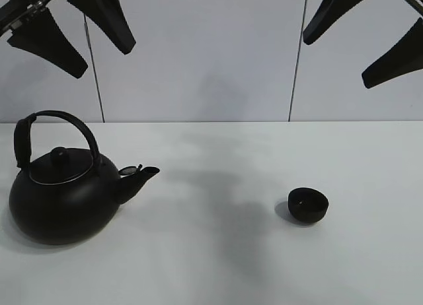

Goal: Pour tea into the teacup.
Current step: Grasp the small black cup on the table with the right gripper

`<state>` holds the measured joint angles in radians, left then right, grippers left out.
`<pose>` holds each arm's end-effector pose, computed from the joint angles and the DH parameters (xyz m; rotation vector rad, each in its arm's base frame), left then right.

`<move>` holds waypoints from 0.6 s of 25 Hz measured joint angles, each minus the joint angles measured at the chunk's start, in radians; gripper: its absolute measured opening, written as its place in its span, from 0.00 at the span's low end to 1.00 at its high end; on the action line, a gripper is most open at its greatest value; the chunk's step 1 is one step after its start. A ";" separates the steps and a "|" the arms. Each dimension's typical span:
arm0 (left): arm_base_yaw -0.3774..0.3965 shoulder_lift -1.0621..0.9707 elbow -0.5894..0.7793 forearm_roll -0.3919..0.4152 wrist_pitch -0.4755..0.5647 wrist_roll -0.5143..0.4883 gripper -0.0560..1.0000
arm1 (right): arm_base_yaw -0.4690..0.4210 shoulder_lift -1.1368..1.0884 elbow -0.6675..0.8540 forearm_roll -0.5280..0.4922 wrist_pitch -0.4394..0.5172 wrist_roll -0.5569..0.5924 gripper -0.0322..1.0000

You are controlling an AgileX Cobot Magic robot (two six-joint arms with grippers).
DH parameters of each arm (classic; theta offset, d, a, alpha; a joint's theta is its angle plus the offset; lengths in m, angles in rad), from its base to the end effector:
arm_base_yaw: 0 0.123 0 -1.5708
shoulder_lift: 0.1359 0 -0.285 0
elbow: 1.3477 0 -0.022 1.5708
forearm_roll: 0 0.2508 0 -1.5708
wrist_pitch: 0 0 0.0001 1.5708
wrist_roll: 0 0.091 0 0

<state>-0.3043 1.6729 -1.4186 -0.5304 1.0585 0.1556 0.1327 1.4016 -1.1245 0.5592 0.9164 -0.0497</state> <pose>0.3225 -0.1434 0.3050 0.3789 2.7213 -0.7447 0.2761 0.0755 0.3115 0.0762 2.6177 0.7246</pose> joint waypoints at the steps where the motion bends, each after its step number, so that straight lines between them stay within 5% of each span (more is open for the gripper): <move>1: 0.000 0.000 0.000 0.000 0.000 0.000 0.54 | 0.000 0.000 0.000 0.000 0.000 0.000 0.56; 9: 0.000 0.000 0.000 0.000 0.000 0.000 0.54 | 0.000 0.000 0.000 -0.001 0.002 -0.052 0.56; 15: 0.000 0.000 0.000 0.000 0.000 -0.001 0.54 | 0.000 0.043 -0.029 -0.104 0.090 -0.093 0.56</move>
<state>-0.3043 1.6729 -1.4186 -0.5304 1.0585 0.1548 0.1327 1.4446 -1.1530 0.4550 1.0065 -0.1427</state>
